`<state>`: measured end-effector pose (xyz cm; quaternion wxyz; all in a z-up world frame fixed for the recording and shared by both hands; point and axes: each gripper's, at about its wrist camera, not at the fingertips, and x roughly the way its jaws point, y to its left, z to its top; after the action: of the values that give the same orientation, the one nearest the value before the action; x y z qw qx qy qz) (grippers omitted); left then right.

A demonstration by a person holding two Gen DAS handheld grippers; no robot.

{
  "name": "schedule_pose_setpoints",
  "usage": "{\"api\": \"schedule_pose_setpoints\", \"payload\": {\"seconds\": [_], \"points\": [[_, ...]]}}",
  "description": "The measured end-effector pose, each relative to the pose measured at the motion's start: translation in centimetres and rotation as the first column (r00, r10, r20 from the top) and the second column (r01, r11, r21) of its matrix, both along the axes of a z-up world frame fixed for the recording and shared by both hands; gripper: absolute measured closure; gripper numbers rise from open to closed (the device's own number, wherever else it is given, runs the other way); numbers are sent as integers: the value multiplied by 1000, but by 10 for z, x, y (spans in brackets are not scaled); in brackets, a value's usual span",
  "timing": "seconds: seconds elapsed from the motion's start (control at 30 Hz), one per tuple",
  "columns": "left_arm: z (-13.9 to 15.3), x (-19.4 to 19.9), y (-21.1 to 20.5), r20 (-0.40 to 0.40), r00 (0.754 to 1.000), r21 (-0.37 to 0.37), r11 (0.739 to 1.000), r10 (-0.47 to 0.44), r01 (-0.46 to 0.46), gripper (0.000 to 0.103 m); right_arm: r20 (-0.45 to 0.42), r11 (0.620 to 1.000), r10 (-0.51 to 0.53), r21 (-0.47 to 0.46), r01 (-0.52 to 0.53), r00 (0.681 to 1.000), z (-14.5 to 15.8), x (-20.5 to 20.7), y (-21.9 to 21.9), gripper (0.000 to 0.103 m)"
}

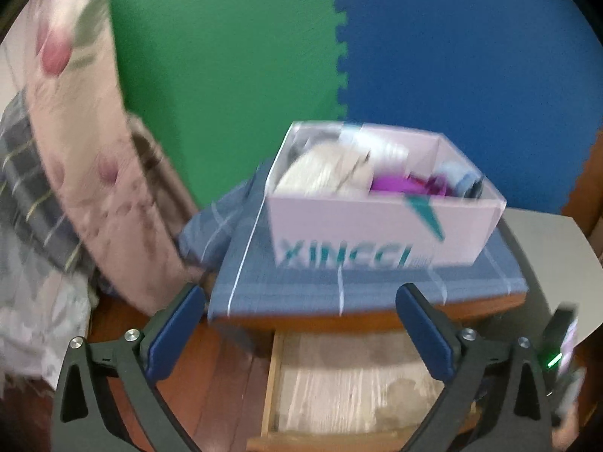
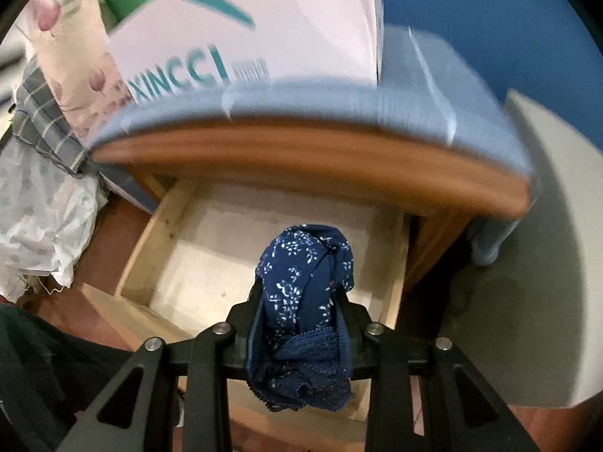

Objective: Take underwear out of drawer
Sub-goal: 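Release the white cloth into the box with the left gripper and withdraw, then carry the dark blue underwear with the right gripper and release it into the box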

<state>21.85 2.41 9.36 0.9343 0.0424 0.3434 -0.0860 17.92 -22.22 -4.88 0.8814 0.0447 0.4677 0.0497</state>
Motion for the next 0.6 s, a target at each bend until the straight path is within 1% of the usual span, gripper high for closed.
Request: {"api": "schedule_pose_setpoints", "payload": {"seconds": [0.03,0.13,0.17,0.23,0.27,0.3,0.33,0.37,0.4,0.47,0.53,0.57,0.6], "points": [[-10,-4,4,-33,999,-8,1000,5,-5,2,20,1000,8,-2,-8,1000,14,-2,2,71],[-32,-10,14,-85,996,-18,999,32,-33,2,93,999,29,-23,-27,995,68,-4,7,71],[-36,-11,17,-89,995,-13,999,39,-41,2,135,999,43,-37,-38,990,95,-4,8,71],[-45,-16,18,-87,995,20,998,58,-56,2,183,998,56,-48,-48,982,130,0,10,71],[-48,-17,18,-85,994,38,997,67,-64,2,213,998,57,-49,-48,975,156,5,11,71],[-52,-17,18,-89,993,49,996,72,-68,2,230,998,57,-42,-48,972,169,8,10,71],[-54,-18,19,-94,993,45,997,72,-68,2,262,998,64,-23,-60,963,192,16,11,71],[-55,-18,21,-101,992,38,997,75,-72,1,279,998,69,-26,-65,958,204,23,14,71],[-57,-18,22,-111,990,29,997,81,-78,2,302,997,72,-47,-61,950,220,33,18,71],[-60,-16,24,-140,987,5,997,79,-79,2,328,996,76,-71,-56,942,239,54,27,71],[-61,-14,24,-149,984,12,995,98,-98,2,331,997,69,-66,-50,941,249,78,31,71],[-61,-13,24,-148,984,12,995,101,-101,2,332,995,65,-87,-38,941,252,96,35,71],[-61,-12,25,-147,984,11,995,100,-100,1,329,994,64,-103,-32,942,253,106,37,71]]}}
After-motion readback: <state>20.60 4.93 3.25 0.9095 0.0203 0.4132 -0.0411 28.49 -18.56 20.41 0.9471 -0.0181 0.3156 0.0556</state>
